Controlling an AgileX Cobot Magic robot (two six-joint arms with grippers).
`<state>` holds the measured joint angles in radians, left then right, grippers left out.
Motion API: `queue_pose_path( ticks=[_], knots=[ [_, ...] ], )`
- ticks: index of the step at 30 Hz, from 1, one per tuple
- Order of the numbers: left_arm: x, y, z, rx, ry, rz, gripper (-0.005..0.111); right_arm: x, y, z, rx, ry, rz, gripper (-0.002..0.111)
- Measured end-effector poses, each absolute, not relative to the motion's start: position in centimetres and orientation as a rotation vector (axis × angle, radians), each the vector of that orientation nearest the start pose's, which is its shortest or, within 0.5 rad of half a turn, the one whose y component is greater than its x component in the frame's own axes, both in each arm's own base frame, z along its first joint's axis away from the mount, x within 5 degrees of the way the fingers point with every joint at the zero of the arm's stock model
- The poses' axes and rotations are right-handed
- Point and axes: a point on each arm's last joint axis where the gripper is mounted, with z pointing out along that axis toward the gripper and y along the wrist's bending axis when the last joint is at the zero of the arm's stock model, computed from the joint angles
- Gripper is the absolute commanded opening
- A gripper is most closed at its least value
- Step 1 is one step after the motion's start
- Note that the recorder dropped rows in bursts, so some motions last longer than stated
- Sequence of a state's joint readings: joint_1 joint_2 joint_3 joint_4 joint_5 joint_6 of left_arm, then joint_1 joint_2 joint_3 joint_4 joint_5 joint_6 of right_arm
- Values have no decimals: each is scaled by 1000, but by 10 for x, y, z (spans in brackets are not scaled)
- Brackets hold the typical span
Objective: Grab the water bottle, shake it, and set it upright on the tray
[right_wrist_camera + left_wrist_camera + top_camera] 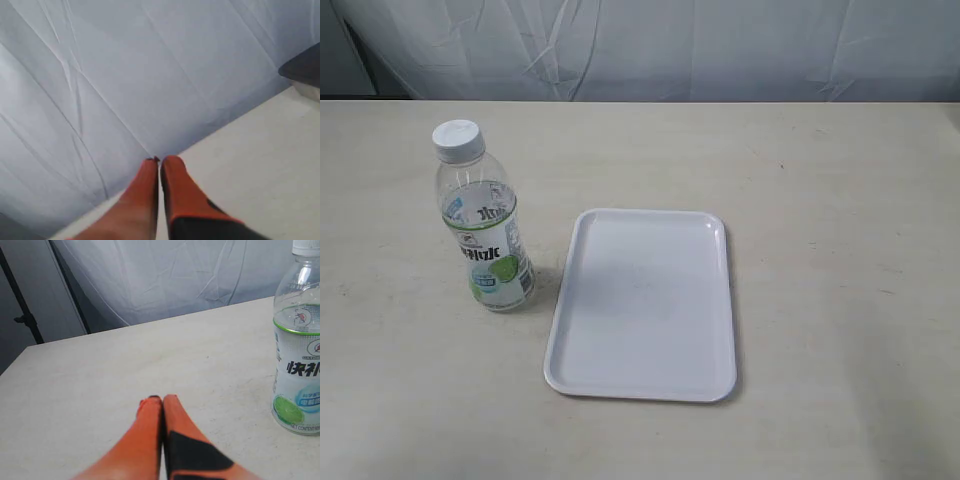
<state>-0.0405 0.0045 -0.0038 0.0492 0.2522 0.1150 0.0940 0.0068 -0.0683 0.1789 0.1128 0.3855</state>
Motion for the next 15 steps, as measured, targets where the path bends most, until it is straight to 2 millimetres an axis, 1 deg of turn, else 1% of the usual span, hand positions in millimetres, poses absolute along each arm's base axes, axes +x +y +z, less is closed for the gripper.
queue_pose_path(
  ticks=[4, 5, 6, 7, 8, 9, 10, 12, 14, 15],
  knots=[
    [55, -1, 191, 167, 1729, 100, 0, 52, 9, 229, 583, 1454, 835, 4],
    [55, -1, 191, 167, 1729, 100, 0, 51, 12, 230, 611, 1476, 898, 2],
    [55, -1, 191, 167, 1729, 100, 0, 49, 17, 235, 629, 1504, 991, -1],
    [55, -1, 191, 167, 1729, 100, 0, 46, 21, 239, 608, 1543, 1049, -1],
    [55, -1, 191, 167, 1729, 100, 0, 42, 26, 247, 558, 1554, 1101, -1],
    [55, -1, 191, 167, 1729, 100, 0, 35, 30, 262, 455, 1544, 1141, -1],
    [55, -1, 191, 167, 1729, 100, 0, 30, 33, 275, 344, 1508, 1134, -1],
    [55, -1, 191, 167, 1729, 100, 0, 17, 33, 305, 107, 1377, 1027, -1],
    [55, -1, 191, 167, 1729, 100, 0, 12, 32, 330, -3, 1288, 918, -1],
    [55, -1, 191, 167, 1729, 100, 0, 16, 32, 340, -29, 1283, 869, -1]
  ],
)
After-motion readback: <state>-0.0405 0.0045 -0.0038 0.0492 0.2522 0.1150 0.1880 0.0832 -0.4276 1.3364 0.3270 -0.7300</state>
